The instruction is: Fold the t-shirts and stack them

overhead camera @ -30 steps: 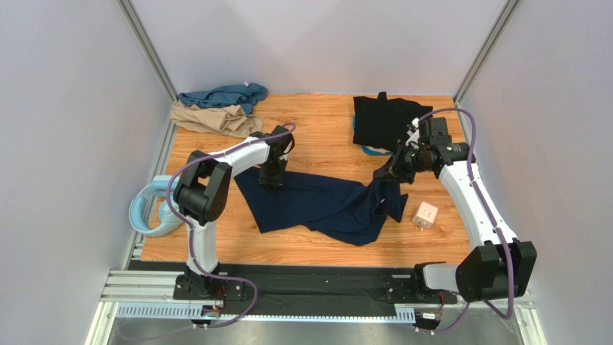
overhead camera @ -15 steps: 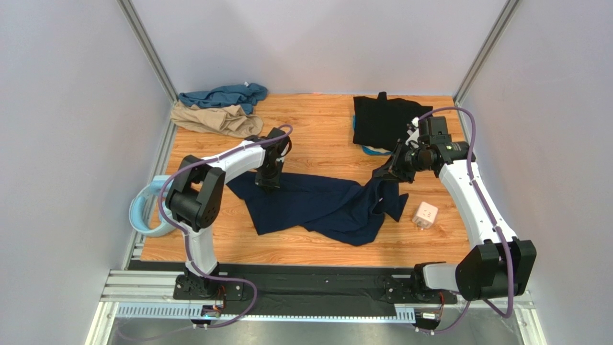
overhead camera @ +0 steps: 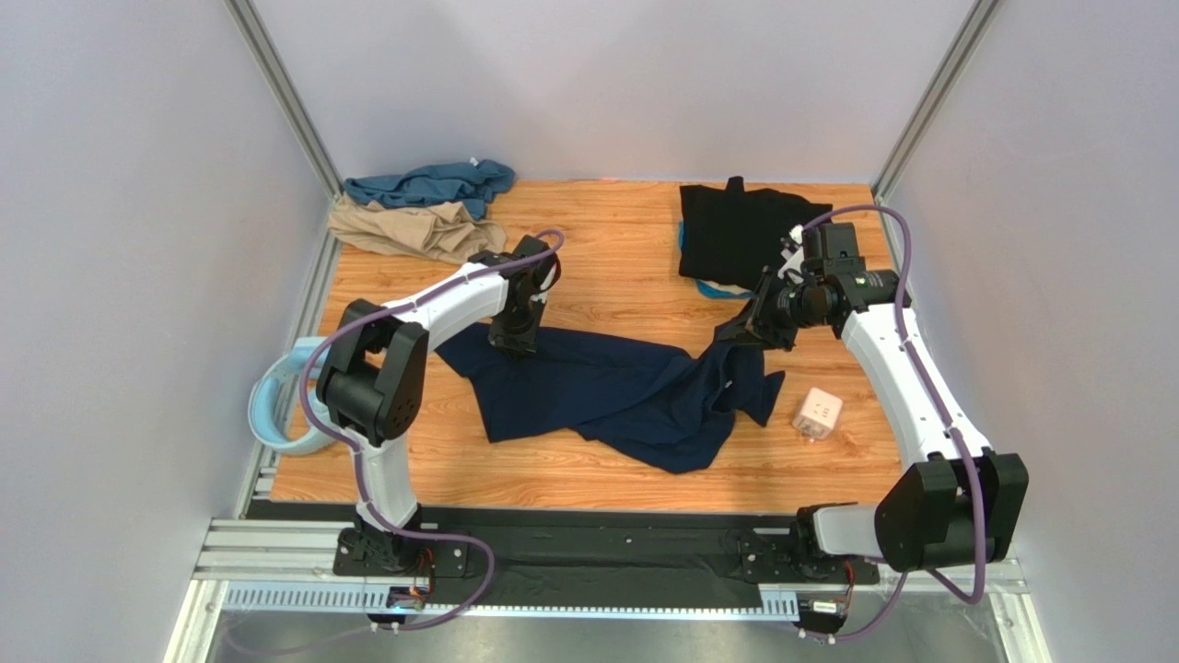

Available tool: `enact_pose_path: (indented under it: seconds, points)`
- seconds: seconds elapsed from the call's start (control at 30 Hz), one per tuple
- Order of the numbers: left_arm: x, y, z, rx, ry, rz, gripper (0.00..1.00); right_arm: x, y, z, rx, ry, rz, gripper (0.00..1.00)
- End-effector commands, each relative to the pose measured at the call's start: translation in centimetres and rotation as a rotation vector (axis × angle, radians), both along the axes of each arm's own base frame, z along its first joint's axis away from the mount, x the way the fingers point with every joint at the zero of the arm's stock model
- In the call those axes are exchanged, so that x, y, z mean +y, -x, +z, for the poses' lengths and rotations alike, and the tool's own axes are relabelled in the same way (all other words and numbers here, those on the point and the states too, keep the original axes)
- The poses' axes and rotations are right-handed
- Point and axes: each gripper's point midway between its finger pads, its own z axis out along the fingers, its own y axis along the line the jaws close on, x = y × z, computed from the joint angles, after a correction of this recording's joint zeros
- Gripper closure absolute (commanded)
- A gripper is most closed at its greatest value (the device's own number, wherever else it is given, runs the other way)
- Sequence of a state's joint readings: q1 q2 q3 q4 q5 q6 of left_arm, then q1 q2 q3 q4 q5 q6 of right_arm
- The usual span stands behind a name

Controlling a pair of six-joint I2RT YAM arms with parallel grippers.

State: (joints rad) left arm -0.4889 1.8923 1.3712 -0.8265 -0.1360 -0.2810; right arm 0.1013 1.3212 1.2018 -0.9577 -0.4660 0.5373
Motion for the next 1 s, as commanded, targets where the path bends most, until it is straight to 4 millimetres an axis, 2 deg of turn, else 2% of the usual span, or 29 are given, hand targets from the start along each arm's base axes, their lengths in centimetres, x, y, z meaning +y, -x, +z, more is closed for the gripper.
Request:
enact_pose_path:
  seconds: [0.0, 0.17, 0.2, 0.27, 0.3, 0.47, 0.63, 0.73, 0.97]
  points:
    - [-0.4, -0.4, 1.6, -0.024, 0.036, -0.025, 0.8, 0.3, -1.0, 1.3, -0.063, -0.017, 0.009, 1.0]
    - [-0.9, -0.1, 1.5, -0.008, 0.062, -0.035, 0.79, 0.4, -1.3, 1.3, -0.062, -0.02, 0.014, 1.0]
    - [-1.0, -0.1, 1.6, -0.007, 0.068, -0.037, 0.84, 0.4, -1.4, 1.4, -0.067, -0.021, 0.015, 1.0]
    - [-1.1, 0.0, 1.6, -0.005, 0.078, -0.041, 0.89, 0.4, -1.4, 1.4, -0.066, -0.022, 0.017, 1.0]
    - [-1.1, 0.1, 1.6, -0.002, 0.078, -0.043, 1.0, 0.4, -1.5, 1.4, -0.064, -0.022, 0.017, 1.0]
    - [-1.1, 0.1, 1.7, -0.009, 0.076, -0.042, 1.0, 0.6, -1.8, 1.5, -0.064, -0.029, 0.023, 1.0]
    - [-0.9, -0.3, 2.8, -0.032, 0.067, -0.049, 1.0, 0.6, -2.0, 1.4, -0.061, -0.029, 0.023, 1.0]
    - [-0.4, -1.0, 4.1, -0.066, 0.046, -0.04, 1.0, 0.4, -2.0, 1.3, -0.065, -0.016, 0.018, 1.0]
    - [1.9, -3.1, 9.9, -0.205, 0.074, 0.038, 1.0, -0.4, -2.5, 0.9, -0.074, 0.021, 0.004, 1.0]
